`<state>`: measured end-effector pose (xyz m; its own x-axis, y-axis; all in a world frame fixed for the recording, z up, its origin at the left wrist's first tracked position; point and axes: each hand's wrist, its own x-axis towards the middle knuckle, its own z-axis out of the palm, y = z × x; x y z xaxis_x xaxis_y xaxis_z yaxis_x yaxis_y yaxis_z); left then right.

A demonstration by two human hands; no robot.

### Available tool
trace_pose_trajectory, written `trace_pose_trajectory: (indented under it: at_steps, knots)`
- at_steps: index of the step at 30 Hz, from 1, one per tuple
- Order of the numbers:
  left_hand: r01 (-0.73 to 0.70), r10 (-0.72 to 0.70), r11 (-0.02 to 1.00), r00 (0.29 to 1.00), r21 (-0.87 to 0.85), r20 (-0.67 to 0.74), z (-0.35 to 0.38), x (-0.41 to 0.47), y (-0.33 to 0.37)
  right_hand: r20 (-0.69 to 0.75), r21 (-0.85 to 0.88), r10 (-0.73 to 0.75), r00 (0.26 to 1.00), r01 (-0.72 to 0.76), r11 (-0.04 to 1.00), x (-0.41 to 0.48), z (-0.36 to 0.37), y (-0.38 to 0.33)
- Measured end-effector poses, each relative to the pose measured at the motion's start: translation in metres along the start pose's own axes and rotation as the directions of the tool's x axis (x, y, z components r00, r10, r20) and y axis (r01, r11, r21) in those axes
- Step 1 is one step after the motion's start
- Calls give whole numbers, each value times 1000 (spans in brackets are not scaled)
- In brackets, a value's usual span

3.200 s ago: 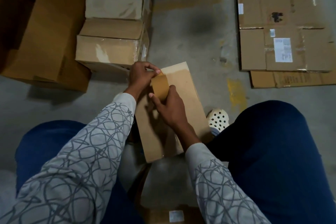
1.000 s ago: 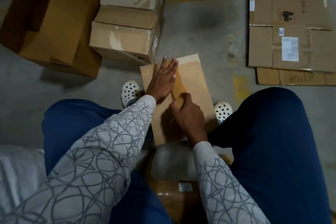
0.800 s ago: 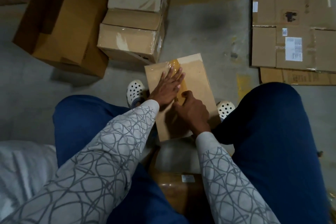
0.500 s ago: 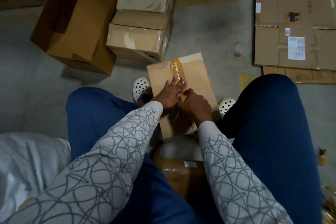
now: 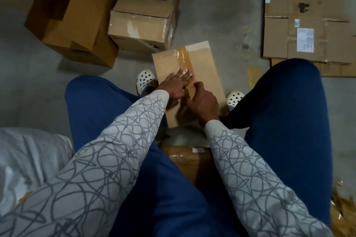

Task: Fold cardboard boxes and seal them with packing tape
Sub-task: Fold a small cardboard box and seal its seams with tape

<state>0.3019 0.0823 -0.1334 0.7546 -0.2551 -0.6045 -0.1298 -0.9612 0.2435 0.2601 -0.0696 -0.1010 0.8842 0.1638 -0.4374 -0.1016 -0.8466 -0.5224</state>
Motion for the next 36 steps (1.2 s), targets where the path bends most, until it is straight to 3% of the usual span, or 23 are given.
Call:
trace_pose_trajectory:
  at_steps: [4, 11, 14, 20, 24, 28, 33, 36]
  knots:
    - [22, -22, 1000, 1000, 6, 5, -4, 7, -3, 120, -166, 64, 991, -44, 985, -8, -4, 16]
    - [16, -16, 1000, 1000, 22, 17, -8, 11, 1, 166, -258, 32, 986, 12, 966, -24, 2, 30]
    - [23, -23, 998, 1000, 61, -2, -7, 10, -2, 250, -241, 115, 962, -53, 969, -38, 1, 36]
    - [128, -129, 992, 989, -19, -66, 16, 3, 10, 339, -136, 139, 930, -98, 986, -42, 12, 41]
    - [164, -158, 986, 976, 29, -150, 55, -6, 38, 320, -108, 149, 936, -120, 987, -39, 8, 41]
    - [93, -91, 995, 992, 22, -86, 59, -14, 39, 308, -124, 132, 942, -98, 987, -39, 8, 38]
    - [-5, 5, 1000, 994, -2, 110, 55, -36, 39, 301, -101, 108, 947, -81, 992, -43, 3, 34]
    - [-18, 21, 999, 993, -28, 115, 64, -44, 37, 314, -101, 109, 943, -81, 992, -44, 1, 34]
